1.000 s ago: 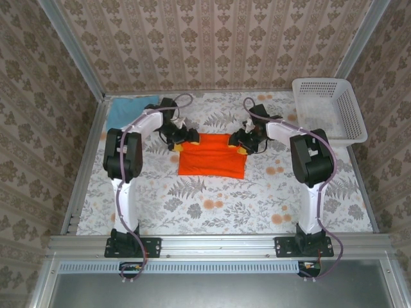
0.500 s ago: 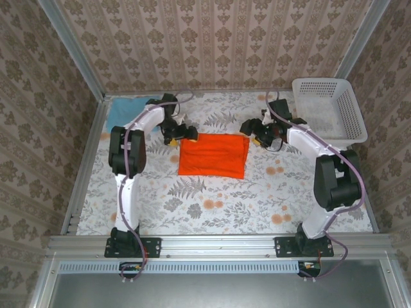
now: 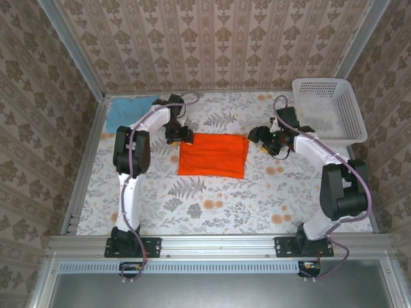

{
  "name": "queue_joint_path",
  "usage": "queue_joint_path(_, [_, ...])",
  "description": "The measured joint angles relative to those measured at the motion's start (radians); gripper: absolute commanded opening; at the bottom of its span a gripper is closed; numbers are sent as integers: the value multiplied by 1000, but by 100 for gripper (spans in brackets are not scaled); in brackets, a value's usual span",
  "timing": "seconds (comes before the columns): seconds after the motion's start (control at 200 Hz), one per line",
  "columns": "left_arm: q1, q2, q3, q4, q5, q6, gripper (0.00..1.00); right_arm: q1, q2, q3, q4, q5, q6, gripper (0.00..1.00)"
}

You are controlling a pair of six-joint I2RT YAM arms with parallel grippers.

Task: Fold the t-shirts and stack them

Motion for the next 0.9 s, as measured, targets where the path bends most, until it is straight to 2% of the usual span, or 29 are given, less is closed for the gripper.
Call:
queue_joint_path(0.17, [-21,26,44,-31,-52,-33,48,0,-29,-7,-20,5,0,70])
queue_joint_path(0.285, [-39,46,76,-33,-54,-49,37,0,-49,-16,-42,8,-3,70])
queue_joint_path(0.43, [-100,92,151,-7,-67,-76,16,0,-72,-16,-76,14,-3,70])
queue_joint_path(0.525, [-136,115,191,46,-78,-95,9,0,-92,-16,-102,19,-4,70])
queue_joint_path(0.59, [-152,135,235,43,-111,-98,0,0,-113,-16,-127,27,-5,70])
queue_joint_path(0.745, [-164,232,426,-34,-196,-89,0,0,-174,-16,-181,36,-11,70])
queue_joint_path(0.9, [-138,306,583,-136,-323,-42,0,0,-222,-16,-219,41,-10,69])
